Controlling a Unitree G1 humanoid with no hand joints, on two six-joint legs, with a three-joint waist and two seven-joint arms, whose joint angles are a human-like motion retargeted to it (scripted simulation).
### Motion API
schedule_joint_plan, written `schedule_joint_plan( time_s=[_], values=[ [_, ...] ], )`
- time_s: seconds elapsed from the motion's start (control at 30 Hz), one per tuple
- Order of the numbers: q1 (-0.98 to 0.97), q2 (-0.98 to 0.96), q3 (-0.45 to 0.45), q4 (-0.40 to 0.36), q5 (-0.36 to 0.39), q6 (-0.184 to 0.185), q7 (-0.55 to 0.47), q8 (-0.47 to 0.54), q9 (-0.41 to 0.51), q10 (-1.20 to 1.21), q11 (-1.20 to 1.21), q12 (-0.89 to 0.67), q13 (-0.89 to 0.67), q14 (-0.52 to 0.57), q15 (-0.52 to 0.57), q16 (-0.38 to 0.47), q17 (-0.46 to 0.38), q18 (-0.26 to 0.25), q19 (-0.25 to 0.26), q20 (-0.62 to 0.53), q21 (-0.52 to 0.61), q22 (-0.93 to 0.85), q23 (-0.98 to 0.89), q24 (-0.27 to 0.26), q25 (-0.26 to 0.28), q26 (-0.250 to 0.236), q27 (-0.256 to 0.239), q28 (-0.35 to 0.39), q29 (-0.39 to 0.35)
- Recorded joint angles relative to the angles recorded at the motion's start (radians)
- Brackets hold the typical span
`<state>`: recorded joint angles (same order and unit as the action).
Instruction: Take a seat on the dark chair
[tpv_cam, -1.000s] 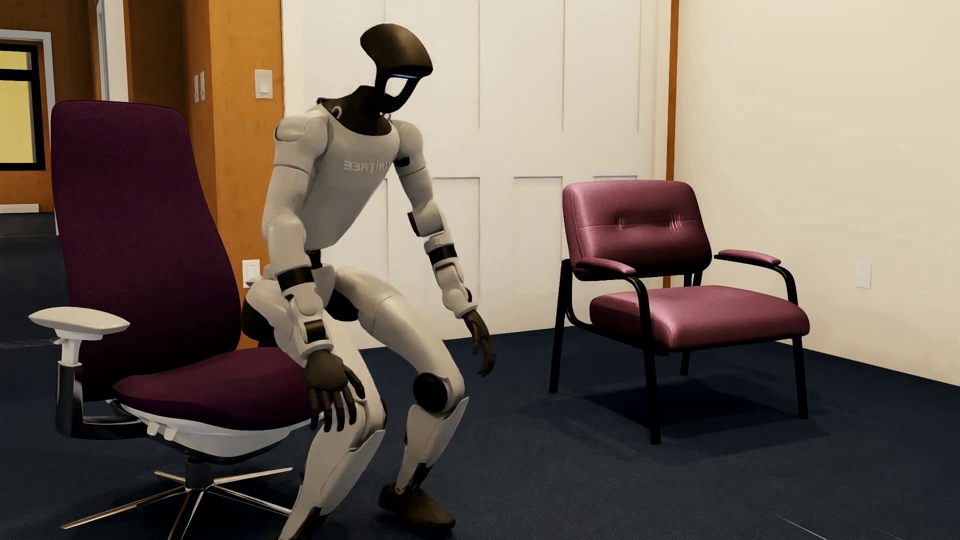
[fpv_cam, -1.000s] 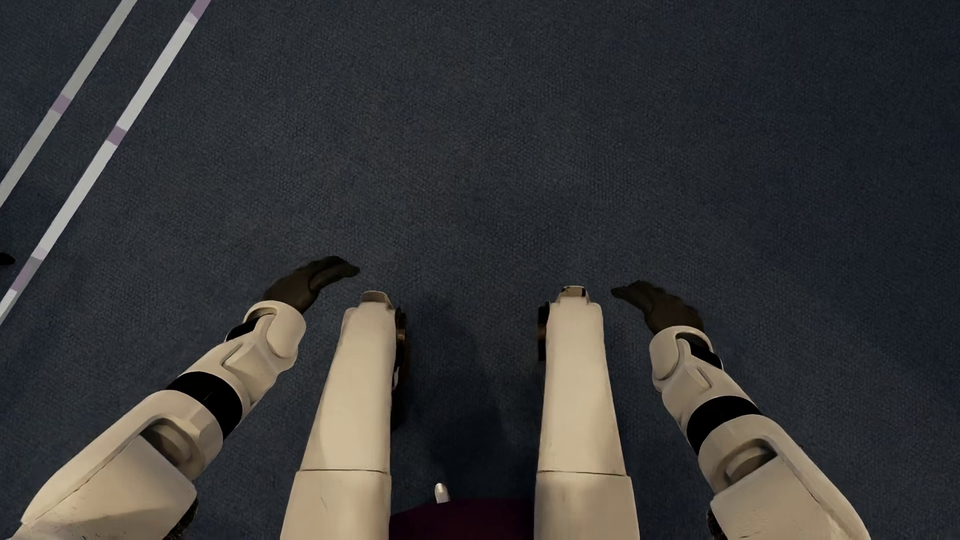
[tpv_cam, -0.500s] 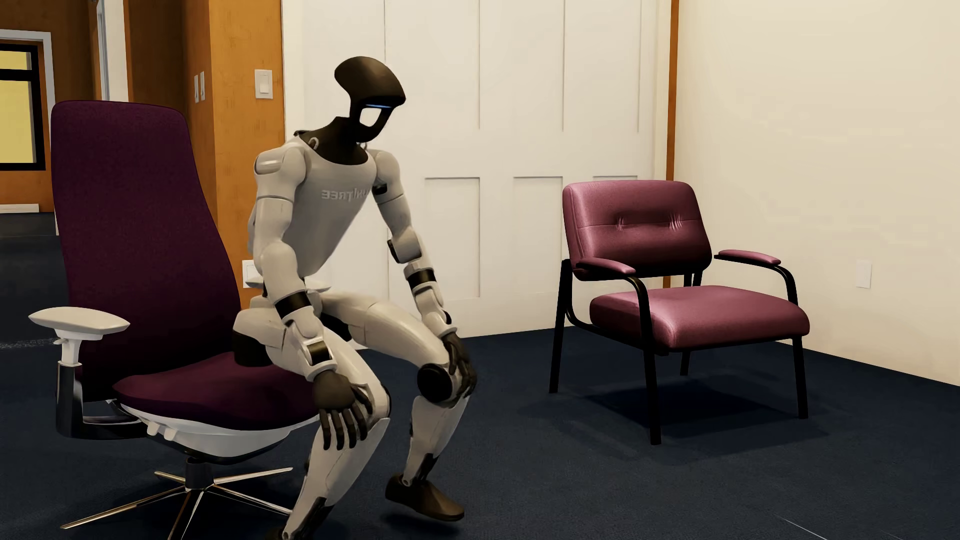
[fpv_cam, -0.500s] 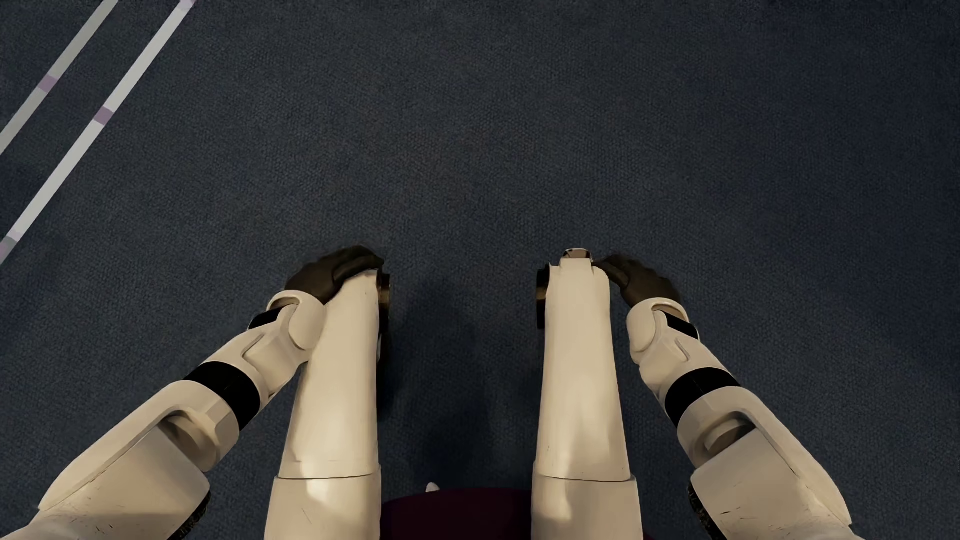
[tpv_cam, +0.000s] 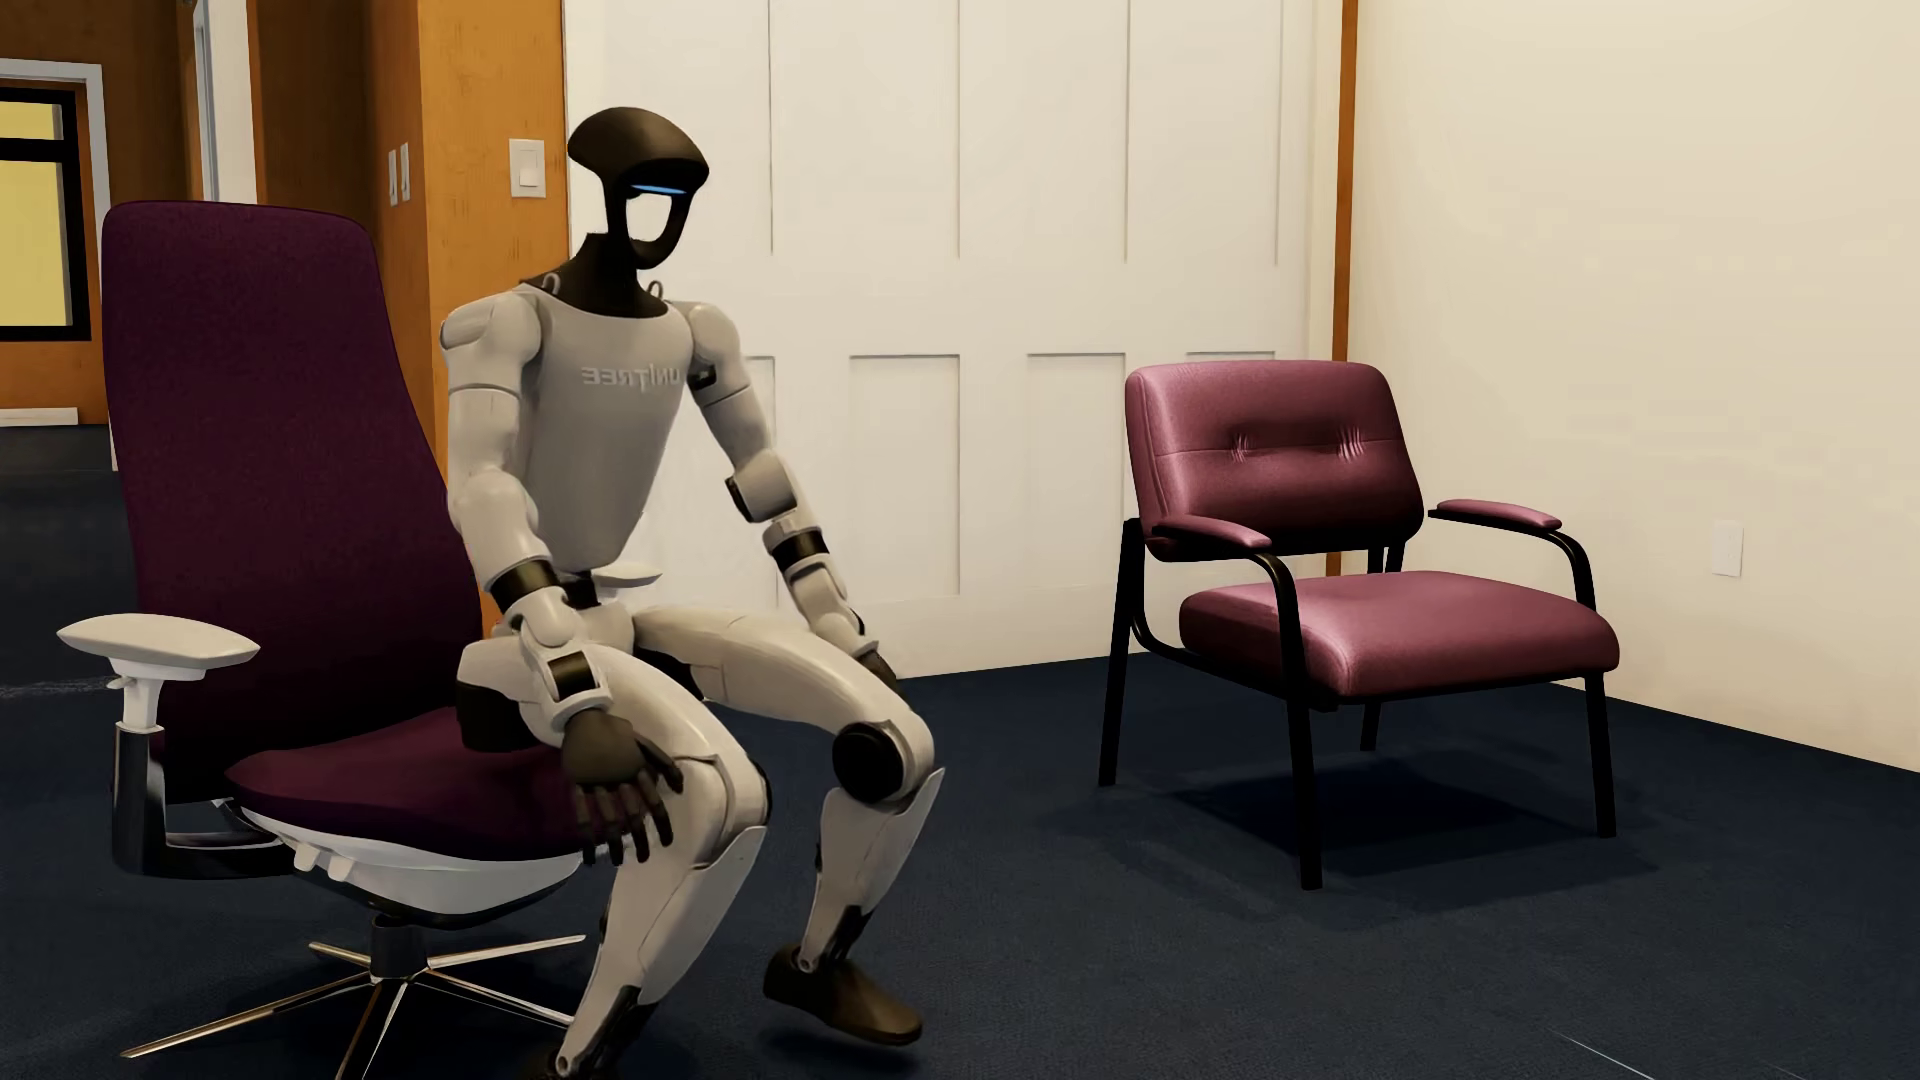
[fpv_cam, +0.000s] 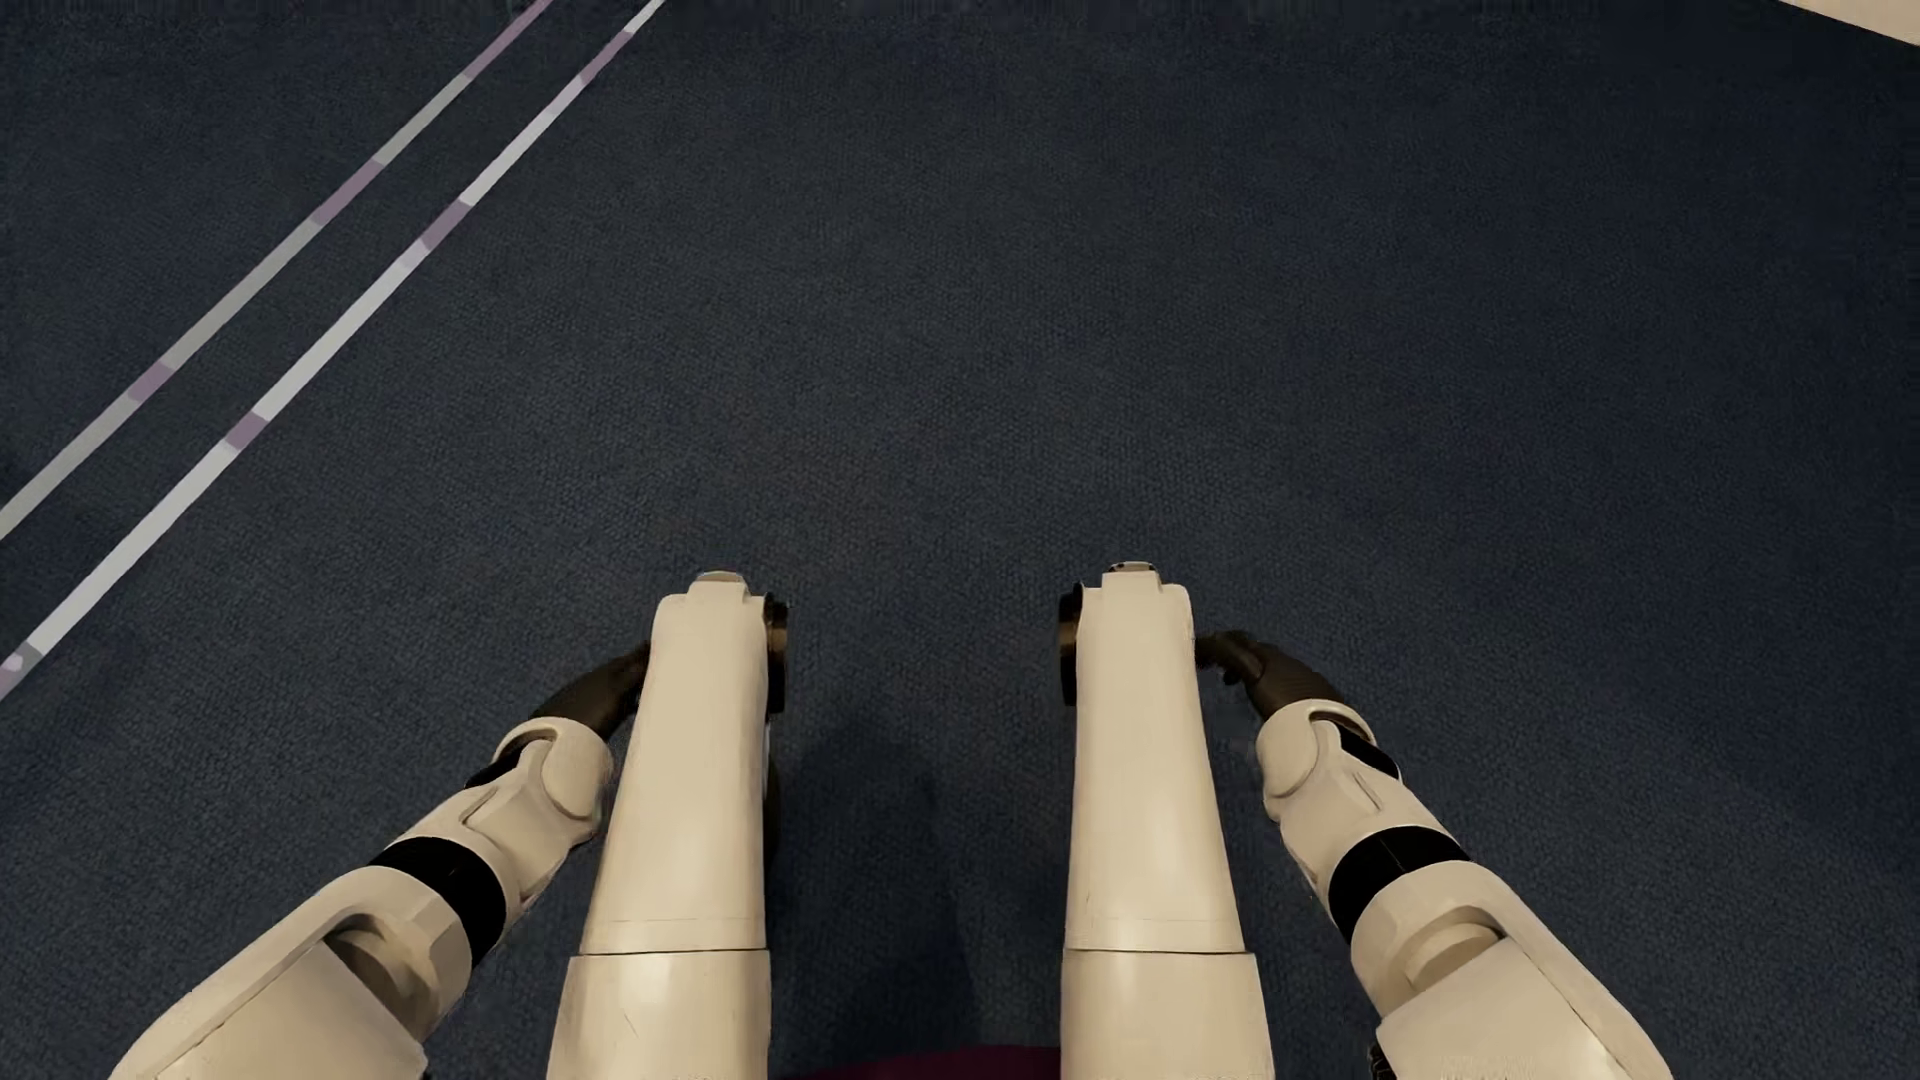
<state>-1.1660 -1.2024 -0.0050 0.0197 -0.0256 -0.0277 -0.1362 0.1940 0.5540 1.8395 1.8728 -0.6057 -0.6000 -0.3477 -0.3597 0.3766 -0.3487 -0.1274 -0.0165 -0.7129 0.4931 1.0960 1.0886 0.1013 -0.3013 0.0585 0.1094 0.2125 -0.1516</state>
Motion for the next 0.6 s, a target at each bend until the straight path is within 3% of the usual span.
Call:
schedule_joint_plan(
  time_s=[0.1,0.3,0.6],
  values=[
    [0.009,0.009,-0.003,0.0,0.004,-0.003,0.0,0.0,-0.001,0.01,0.01,0.003,0.0,0.005,0.003,0.005,-0.003,0.005,-0.003,0.007,-0.011,0.039,0.055,-0.03,0.047,0.005,-0.001,0.001,-0.026],
    [0.03,0.026,-0.002,-0.009,0.003,-0.003,0.0,-0.003,-0.014,0.014,0.02,0.036,0.018,0.013,0.008,-0.005,0.009,0.02,-0.011,0.031,-0.005,0.097,0.164,-0.059,0.067,0.023,0.043,-0.027,0.03],
    [0.029,0.026,-0.001,-0.01,0.009,-0.004,0.001,-0.003,-0.008,0.013,0.019,0.03,0.016,0.014,0.008,0.007,0.002,0.018,-0.014,0.038,-0.001,0.132,0.187,-0.065,0.067,0.036,0.051,-0.044,0.034]
  ],
)
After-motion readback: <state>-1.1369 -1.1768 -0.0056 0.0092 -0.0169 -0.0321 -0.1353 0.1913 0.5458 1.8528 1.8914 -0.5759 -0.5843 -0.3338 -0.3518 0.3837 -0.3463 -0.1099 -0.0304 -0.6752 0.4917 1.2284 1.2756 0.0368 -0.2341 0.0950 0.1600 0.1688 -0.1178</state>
